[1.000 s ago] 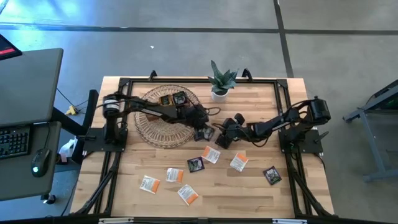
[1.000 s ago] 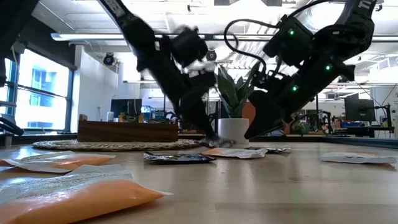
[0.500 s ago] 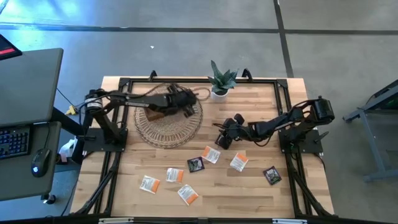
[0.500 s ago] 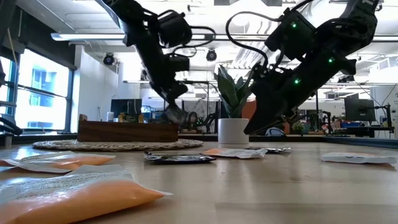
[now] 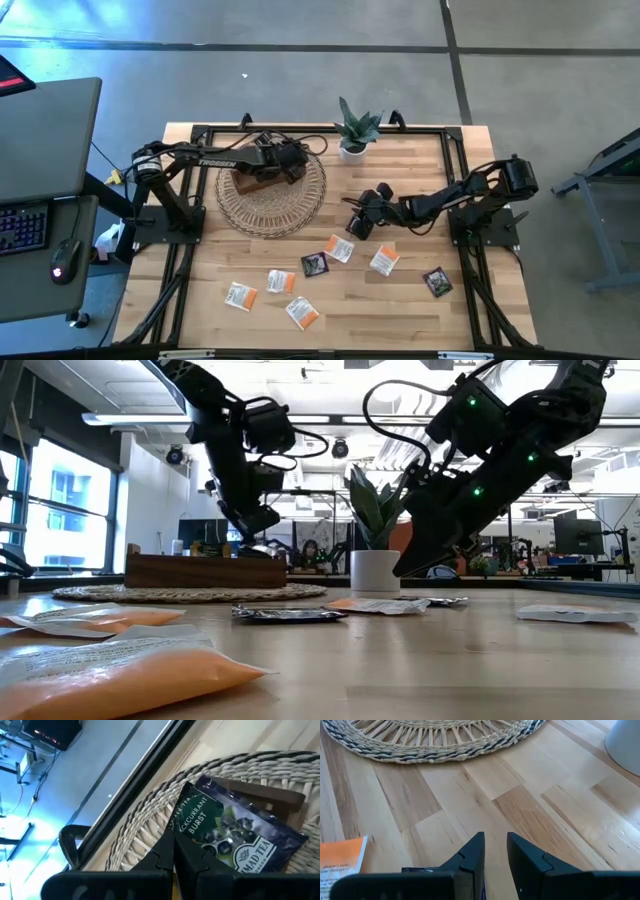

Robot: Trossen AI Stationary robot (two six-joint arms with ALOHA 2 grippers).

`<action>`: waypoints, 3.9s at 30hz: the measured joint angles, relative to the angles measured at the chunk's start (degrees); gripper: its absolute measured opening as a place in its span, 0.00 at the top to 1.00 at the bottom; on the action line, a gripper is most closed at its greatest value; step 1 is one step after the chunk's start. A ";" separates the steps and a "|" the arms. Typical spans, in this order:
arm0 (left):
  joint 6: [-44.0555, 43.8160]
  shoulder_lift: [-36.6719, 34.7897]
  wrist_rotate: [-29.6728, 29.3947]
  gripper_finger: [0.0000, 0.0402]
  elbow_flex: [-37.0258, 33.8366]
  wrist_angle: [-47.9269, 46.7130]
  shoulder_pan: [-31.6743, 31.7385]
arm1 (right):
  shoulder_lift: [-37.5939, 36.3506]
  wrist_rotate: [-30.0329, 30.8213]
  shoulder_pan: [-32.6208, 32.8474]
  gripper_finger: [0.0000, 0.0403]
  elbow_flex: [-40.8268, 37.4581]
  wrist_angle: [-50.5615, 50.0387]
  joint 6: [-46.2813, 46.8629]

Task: Pick & Place Tea
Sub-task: Put the black tea bag into the right section of the wooden organizer

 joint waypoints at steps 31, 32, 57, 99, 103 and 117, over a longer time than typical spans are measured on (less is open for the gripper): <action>-4.02 0.00 -3.29 0.95 -0.43 2.08 0.07 | 0.02 0.02 0.00 0.81 0.00 0.20 0.17; -4.04 0.00 -3.32 0.93 -0.43 2.21 0.07 | 0.02 0.02 0.00 0.81 0.00 0.20 0.17; 5.57 -12.37 8.43 0.70 3.11 -9.47 -1.51 | 0.03 -4.18 0.86 0.81 0.00 9.49 -2.78; -13.11 -31.73 57.38 0.70 -34.96 22.24 -16.24 | 20.62 -18.02 15.43 0.88 33.64 -11.75 -24.56; -20.34 -29.28 52.22 0.70 -34.96 22.85 -20.11 | 20.38 -18.14 16.19 0.93 33.77 -16.02 -21.71; -32.22 -15.21 46.02 0.70 -34.85 39.46 -26.97 | 27.41 -10.09 13.61 0.99 33.79 -10.60 -20.57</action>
